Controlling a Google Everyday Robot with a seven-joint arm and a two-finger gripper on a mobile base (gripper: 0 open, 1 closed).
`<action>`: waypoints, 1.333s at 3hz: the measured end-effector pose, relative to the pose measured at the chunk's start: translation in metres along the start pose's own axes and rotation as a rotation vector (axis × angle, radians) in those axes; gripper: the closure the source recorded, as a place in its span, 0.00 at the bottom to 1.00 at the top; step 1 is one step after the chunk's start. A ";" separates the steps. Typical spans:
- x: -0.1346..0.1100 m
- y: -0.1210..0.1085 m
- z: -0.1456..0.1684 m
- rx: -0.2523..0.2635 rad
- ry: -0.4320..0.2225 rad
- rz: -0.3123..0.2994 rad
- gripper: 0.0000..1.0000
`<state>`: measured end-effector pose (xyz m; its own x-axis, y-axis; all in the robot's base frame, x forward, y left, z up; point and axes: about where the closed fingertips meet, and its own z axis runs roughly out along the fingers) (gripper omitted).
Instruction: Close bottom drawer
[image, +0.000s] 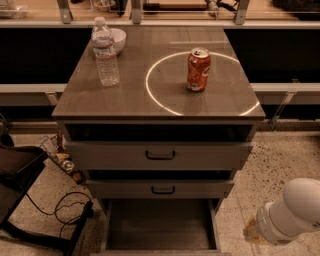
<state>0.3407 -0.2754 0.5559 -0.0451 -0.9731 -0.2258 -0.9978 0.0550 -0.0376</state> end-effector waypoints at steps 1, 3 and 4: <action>-0.004 -0.001 0.018 0.009 0.018 -0.003 1.00; 0.000 0.002 0.149 -0.049 0.048 -0.018 1.00; -0.002 0.005 0.205 -0.082 0.066 -0.021 1.00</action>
Offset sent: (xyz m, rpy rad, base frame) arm 0.0132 0.0390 -0.1761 -0.0024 0.0565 0.0156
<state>0.3459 -0.2277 0.3563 -0.0243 -0.9866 -0.1615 -0.9991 0.0184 0.0382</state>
